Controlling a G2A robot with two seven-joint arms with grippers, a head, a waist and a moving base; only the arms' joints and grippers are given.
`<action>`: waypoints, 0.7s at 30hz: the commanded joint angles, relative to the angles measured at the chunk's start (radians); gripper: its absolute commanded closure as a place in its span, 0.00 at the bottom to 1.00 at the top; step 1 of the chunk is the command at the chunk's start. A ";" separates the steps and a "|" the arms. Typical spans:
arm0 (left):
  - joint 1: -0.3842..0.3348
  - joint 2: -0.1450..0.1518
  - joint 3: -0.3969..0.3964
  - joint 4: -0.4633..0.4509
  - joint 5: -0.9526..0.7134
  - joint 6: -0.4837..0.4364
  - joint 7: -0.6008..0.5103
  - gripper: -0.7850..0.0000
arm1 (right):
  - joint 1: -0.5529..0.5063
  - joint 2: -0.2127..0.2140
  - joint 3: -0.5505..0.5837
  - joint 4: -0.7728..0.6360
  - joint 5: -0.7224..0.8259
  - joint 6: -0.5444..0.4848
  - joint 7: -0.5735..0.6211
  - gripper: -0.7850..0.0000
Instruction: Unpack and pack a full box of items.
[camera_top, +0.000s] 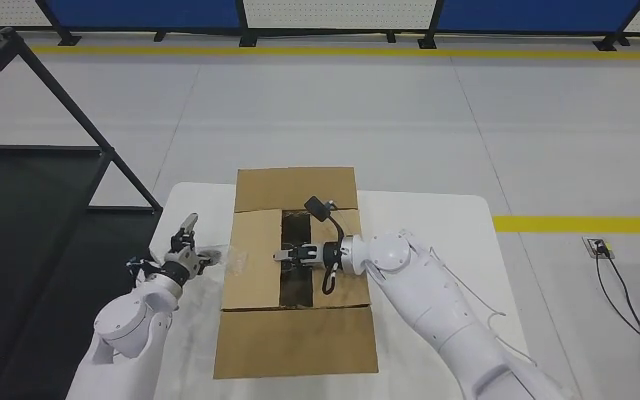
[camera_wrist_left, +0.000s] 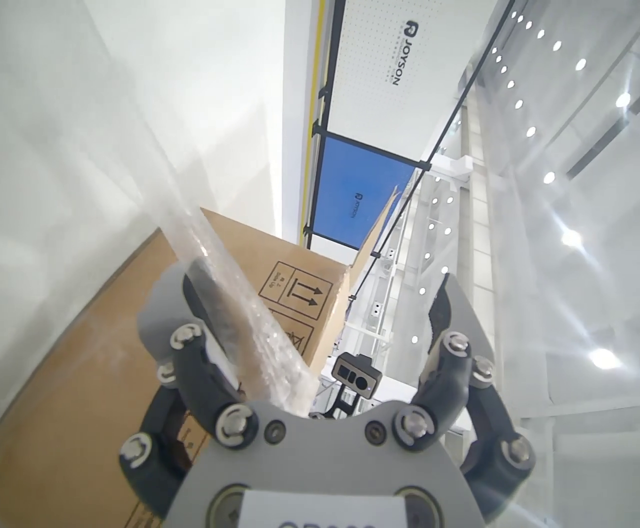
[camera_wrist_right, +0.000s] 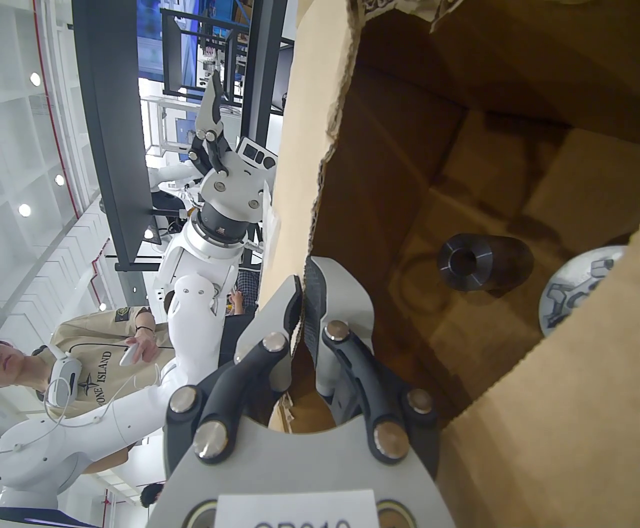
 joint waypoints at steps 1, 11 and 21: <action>0.002 -0.002 -0.010 0.000 -0.043 -0.026 -0.001 0.00 | 0.001 -0.001 0.001 0.002 0.001 0.000 0.002 1.00; 0.011 -0.003 -0.030 0.011 -0.082 -0.071 0.003 0.00 | 0.010 -0.007 0.008 0.019 0.000 -0.003 0.010 1.00; -0.019 0.000 0.009 0.043 -0.028 0.015 0.016 0.00 | 0.018 -0.013 0.014 0.039 0.001 -0.008 0.019 1.00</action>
